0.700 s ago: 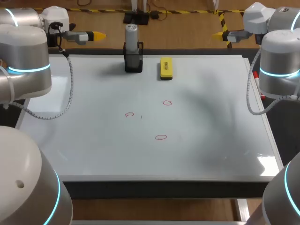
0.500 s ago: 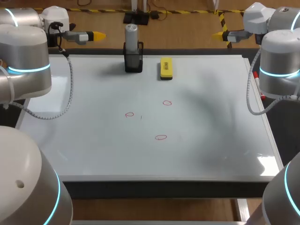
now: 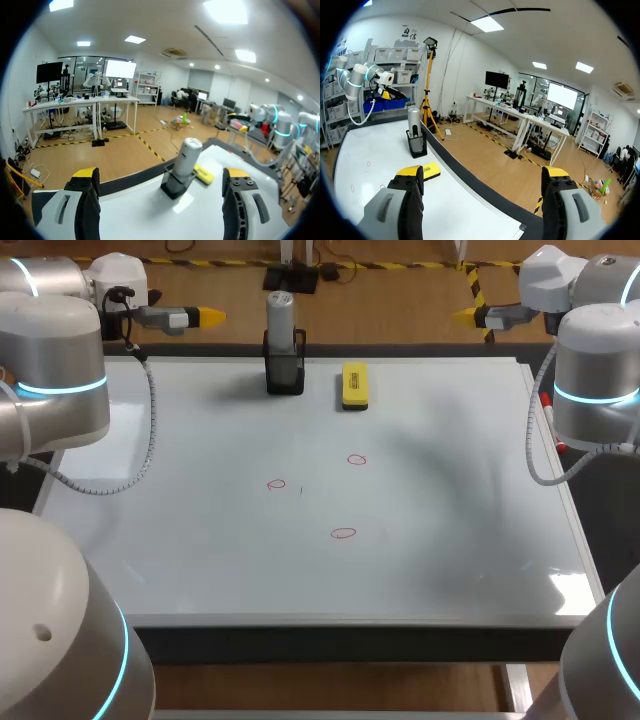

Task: Pick up the inspection probe, press it on each red-marked spot on the whiteboard one by one, put down the probe, pick up the eraser, and wipe off all the red marks.

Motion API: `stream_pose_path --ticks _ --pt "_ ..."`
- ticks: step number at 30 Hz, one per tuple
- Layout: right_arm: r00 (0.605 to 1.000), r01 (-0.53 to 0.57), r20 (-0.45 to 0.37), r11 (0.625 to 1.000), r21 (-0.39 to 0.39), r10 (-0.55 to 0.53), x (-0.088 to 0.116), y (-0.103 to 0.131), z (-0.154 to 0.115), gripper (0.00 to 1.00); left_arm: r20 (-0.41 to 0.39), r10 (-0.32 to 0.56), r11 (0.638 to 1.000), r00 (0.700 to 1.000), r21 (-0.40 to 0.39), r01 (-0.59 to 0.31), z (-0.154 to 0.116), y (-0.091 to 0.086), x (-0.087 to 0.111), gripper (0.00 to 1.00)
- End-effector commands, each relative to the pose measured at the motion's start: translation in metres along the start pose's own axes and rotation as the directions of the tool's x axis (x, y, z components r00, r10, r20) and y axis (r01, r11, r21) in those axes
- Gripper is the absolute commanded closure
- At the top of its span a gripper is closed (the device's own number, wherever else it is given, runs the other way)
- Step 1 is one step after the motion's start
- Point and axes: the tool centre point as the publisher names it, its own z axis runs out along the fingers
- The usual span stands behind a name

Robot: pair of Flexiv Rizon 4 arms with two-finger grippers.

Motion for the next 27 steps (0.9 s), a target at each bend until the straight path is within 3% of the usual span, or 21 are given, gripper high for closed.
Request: stream_pose_path --ticks 1,7,18,21,27 --pt "1.0 0.0 -0.001 1.0 0.001 0.0 0.0 0.0 0.0 0.0 0.0 0.0 1.0 1.0 0.0 0.0 0.0 0.0 0.0 0.0" --pt "1.0 0.0 -0.001 1.0 0.001 0.0 0.0 0.0 0.0 0.0 0.0 0.0 1.0 1.0 0.0 0.0 0.0 0.0 0.0 0.0" --pt "1.0 0.0 -0.001 1.0 0.001 0.0 0.0 0.0 0.0 0.0 -0.179 0.117 0.992 0.977 0.063 -0.107 0.011 0.004 0.001 0.0" --pt "1.0 0.0 -0.001 1.0 0.001 0.0 0.0 0.0 0.0 0.0 -0.294 0.14 0.988 0.946 0.104 -0.114 0.016 0.005 0.003 0.0" --pt "1.0 0.0 -0.001 1.0 0.001 0.0 0.0 0.0 0.0 0.0 -0.417 0.187 0.98 0.889 0.138 -0.141 0.031 0.006 0.007 0.0"
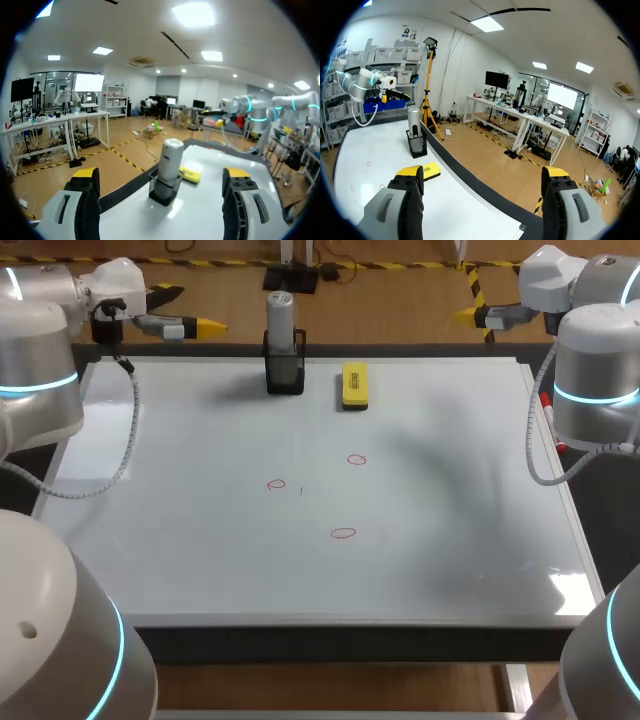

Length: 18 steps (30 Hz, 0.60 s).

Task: Pick up the inspection probe, press it on each red-marked spot on the whiteboard one by one, put down the probe, pick up the eraser, and wipe off all the red marks.

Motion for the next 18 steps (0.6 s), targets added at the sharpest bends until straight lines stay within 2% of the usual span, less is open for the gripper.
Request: stream_pose_path --ticks 1,4,8,18 --pt "1.0 0.0 -0.001 1.0 0.001 0.0 0.0 0.0 0.0 0.0 -0.166 0.017 1.0 0.986 0.023 -0.014 0.012 0.006 -0.012 0.0" --pt "1.0 0.0 -0.001 1.0 0.001 0.0 0.0 0.0 0.0 0.0 -0.241 0.036 0.998 0.97 0.056 -0.023 0.019 0.006 -0.013 0.0" --pt "1.0 0.0 -0.001 1.0 0.001 0.0 0.0 0.0 0.0 0.0 -0.362 0.061 0.995 0.93 0.099 -0.027 0.03 0.008 -0.014 0.0" --pt "1.0 0.0 -0.001 1.0 0.001 0.0 0.0 0.0 0.0 0.0 -0.458 0.094 0.991 0.884 0.13 -0.038 0.062 0.01 -0.012 0.0"
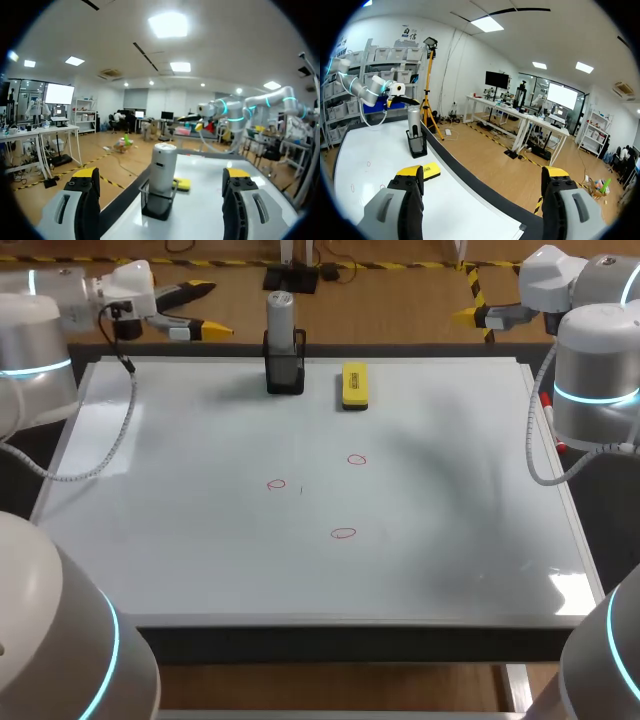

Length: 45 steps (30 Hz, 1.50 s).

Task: Pick up the inspection probe, press it on each red-marked spot on the whiteboard one by one, put down the probe, pick up the eraser, and wipe off all the red marks.

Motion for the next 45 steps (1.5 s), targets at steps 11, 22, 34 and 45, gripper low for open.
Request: stream_pose_path --ticks 11,22,34,45 --pt "1.0 0.0 -0.001 1.0 0.001 0.0 0.0 0.0 0.0 0.0 -0.231 0.01 1.0 0.973 -0.007 -0.011 0.051 0.008 -0.012 0.0" --pt "1.0 0.0 -0.001 1.0 0.001 0.0 0.0 0.0 0.0 0.0 -0.241 0.014 1.0 0.97 -0.021 -0.02 0.08 0.008 -0.002 0.0" --pt "1.0 0.0 -0.001 1.0 0.001 0.0 0.0 0.0 0.0 0.0 -0.22 -0.001 1.0 0.975 -0.027 -0.005 0.104 0.015 0.012 0.0" --pt "1.0 0.0 -0.001 1.0 0.001 0.0 0.0 0.0 0.0 0.0 -0.206 -0.012 0.999 0.979 -0.039 0.003 0.116 0.019 0.022 0.0"
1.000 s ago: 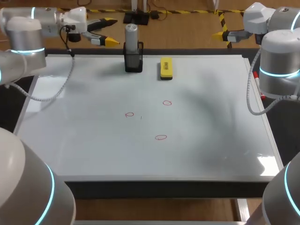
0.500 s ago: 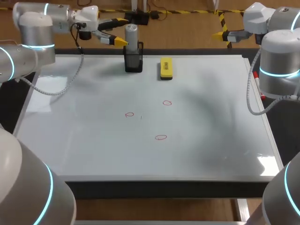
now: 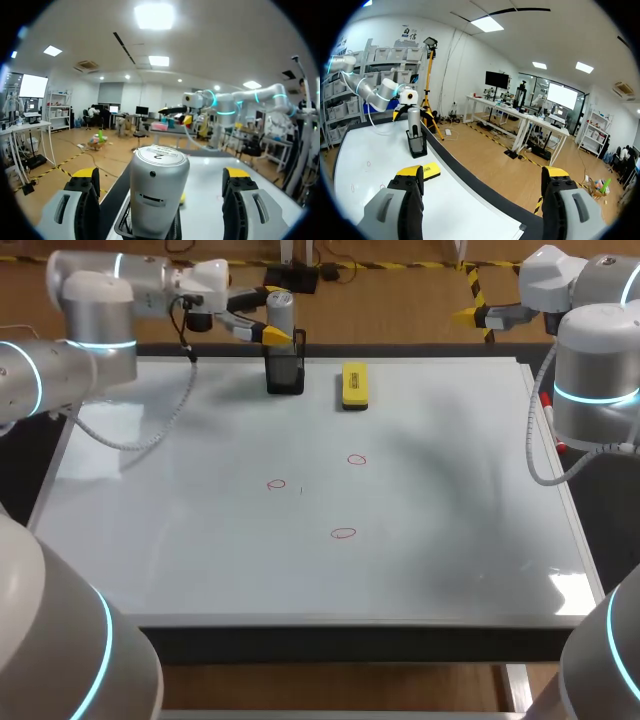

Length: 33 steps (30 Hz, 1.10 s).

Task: Pick up the inspection probe, press it on each red-marked spot on the whiteboard one by one, put down the probe, pick up the eraser, and wipe off all the red marks.

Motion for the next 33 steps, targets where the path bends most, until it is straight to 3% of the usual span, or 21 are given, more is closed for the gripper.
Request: stream_pose_path --ticks 1,19,20,21,23,25,26,33 --pt "1.0 0.0 -0.001 1.0 0.001 0.0 -0.0005 0.0002 0.0002 0.0 0.018 0.002 1.0 1.0 0.0 -0.002 0.0034 -0.0011 0.005 0.0" --pt "1.0 0.0 -0.001 1.0 0.001 0.0 -0.0005 0.0002 0.0002 0.0 0.027 0.003 1.0 1.0 0.0 -0.003 0.0059 0.0001 0.0057 0.0" --pt "1.0 0.0 -0.001 1.0 0.001 0.0 -0.0005 0.0002 0.0002 0.0 0.027 0.004 1.0 1.0 -0.001 -0.004 0.0057 0.0 0.0055 0.2" --pt "1.0 0.0 -0.001 1.0 0.001 0.0 -0.0005 0.0002 0.0002 0.0 0.028 0.005 1.0 1.0 -0.002 -0.005 0.0056 -0.0001 0.0053 0.27" --pt "1.0 0.0 -0.001 1.0 0.001 0.0 -0.0005 0.0002 0.0002 0.0 0.028 0.008 1.0 1.0 -0.002 -0.008 0.0051 -0.0007 0.0043 0.6" --pt "1.0 0.0 -0.001 1.0 0.001 0.0 -0.0005 0.0002 0.0002 0.0 0.029 0.012 1.0 1.0 -0.003 -0.012 0.0044 -0.0009 0.0034 0.79" --pt "1.0 0.0 -0.001 1.0 0.001 0.0 -0.0005 0.0002 0.0002 0.0 0.028 0.014 1.0 1.0 -0.004 -0.014 0.0042 -0.001 0.0032 1.0" --pt "1.0 0.0 -0.001 1.0 0.001 0.0 -0.0005 0.0002 0.0002 0.0 0.016 0.03 0.999 0.999 -0.016 -0.03 0.0046 -0.0022 0.0022 1.0"
